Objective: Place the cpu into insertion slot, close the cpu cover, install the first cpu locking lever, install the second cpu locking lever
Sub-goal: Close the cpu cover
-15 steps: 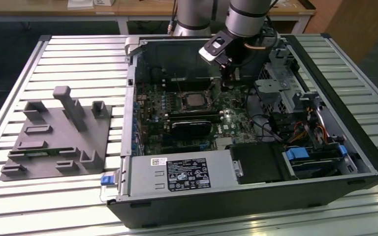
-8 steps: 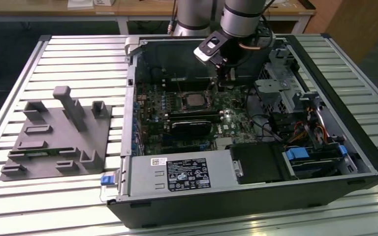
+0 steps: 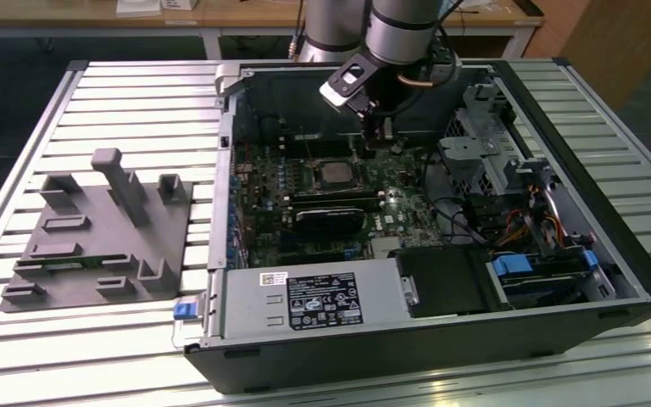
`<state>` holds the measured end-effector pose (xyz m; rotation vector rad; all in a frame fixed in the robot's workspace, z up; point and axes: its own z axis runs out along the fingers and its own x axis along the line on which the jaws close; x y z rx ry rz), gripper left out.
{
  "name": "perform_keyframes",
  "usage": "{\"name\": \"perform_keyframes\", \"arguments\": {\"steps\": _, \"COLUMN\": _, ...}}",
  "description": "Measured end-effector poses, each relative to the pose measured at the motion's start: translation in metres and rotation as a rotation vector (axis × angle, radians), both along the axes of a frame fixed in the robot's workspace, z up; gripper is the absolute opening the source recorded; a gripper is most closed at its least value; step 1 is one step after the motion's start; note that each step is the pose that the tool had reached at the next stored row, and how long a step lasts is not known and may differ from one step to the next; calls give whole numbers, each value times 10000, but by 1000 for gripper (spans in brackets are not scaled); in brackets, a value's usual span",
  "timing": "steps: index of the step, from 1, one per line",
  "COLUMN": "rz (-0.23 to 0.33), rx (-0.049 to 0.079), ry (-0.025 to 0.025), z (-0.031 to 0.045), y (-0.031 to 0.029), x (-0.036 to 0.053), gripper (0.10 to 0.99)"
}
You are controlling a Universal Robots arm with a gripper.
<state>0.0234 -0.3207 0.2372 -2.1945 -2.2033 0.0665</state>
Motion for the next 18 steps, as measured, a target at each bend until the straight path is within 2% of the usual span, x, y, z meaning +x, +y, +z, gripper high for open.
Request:
{"name": "perform_keyframes", "arguments": {"steps": 7, "rz": 1, "rx": 0, "ry": -14, "z": -6, "y": 1, "x": -78, "gripper": 114}}
{"name": "perform_keyframes", "arguments": {"steps": 13, "rz": 10, "rx": 9, "ry": -116, "z": -62, "y": -7, "x": -175, "gripper": 114}}
{"name": "perform_keyframes", "arguments": {"steps": 18, "rz": 42, "rx": 24, "ry": -262, "z": -104, "y": -14, "x": -256, "gripper": 114}}
